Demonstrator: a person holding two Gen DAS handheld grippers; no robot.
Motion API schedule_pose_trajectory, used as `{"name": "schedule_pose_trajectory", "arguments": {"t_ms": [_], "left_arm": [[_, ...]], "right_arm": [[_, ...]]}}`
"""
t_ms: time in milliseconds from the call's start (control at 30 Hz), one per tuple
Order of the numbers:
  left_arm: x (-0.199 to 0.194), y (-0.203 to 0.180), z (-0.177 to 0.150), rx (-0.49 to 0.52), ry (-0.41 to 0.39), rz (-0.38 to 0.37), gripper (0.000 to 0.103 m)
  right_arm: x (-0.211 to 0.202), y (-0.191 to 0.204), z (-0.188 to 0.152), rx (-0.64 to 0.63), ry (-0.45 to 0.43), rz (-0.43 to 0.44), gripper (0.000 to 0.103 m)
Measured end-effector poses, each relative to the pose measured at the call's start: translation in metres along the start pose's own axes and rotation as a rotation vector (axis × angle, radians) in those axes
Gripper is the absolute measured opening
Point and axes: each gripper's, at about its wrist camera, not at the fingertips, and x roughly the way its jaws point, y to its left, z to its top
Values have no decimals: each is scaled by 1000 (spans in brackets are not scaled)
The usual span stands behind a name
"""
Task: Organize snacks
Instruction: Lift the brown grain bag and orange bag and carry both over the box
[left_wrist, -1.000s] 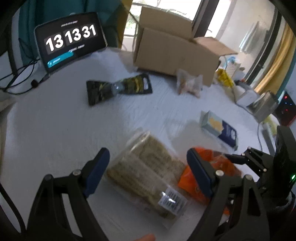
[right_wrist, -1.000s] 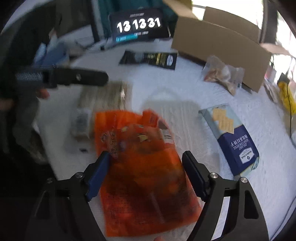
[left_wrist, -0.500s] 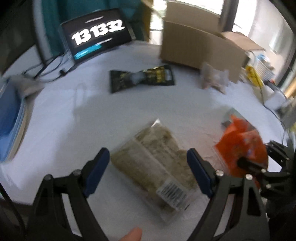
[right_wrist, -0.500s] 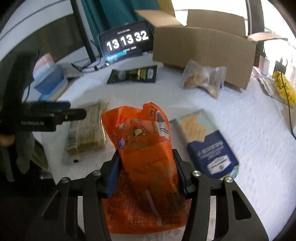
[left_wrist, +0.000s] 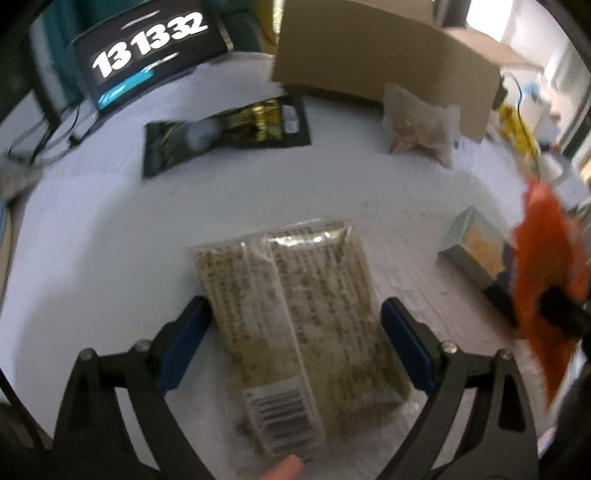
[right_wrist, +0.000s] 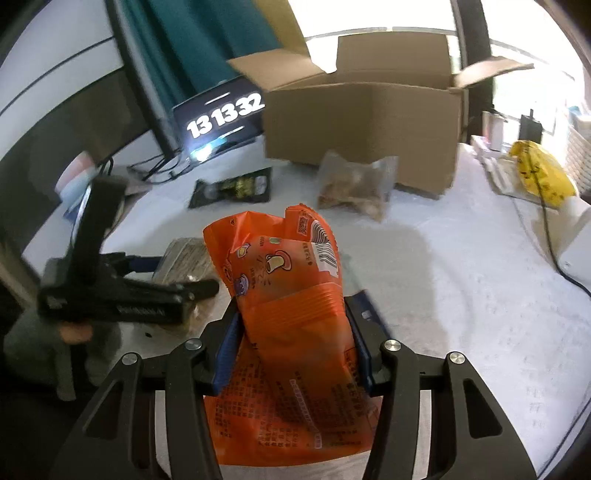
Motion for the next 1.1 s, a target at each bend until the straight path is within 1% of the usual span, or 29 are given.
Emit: {"name": "schedule_pose_trajectory", "arguments": {"t_ms": [167, 300, 400, 500, 633, 700, 833, 1000, 1100], "left_arm": [[9, 0, 19, 84, 7, -63, 94], [10, 1, 25, 173, -29, -103, 83], [6, 12, 29, 184, -31, -173, 78], [-2, 26, 34, 183, -44, -255, 77], [-24, 37, 44, 223, -119, -291, 77], [-35, 46, 50, 230, -153, -320, 77], [-52, 55, 66, 239, -215, -354, 77], [-71, 53, 84, 256, -291, -392, 77], [-81, 54, 97, 258, -337, -402, 77]], "right_arm": [[-7, -14, 15, 51, -48, -70, 54], [-7, -21, 26, 75, -73, -136, 54], [-6, -21, 32, 107, -77, -174, 54], [-7, -16, 39, 120, -86, -206, 54], [-2, -7, 52, 126, -101, -248, 54], [2, 0, 60, 128, -115, -261, 54], [6, 9, 75, 124, -139, -278, 55], [9, 14, 94, 107, -151, -296, 55], [8, 15, 104, 93, -168, -304, 55]]}}
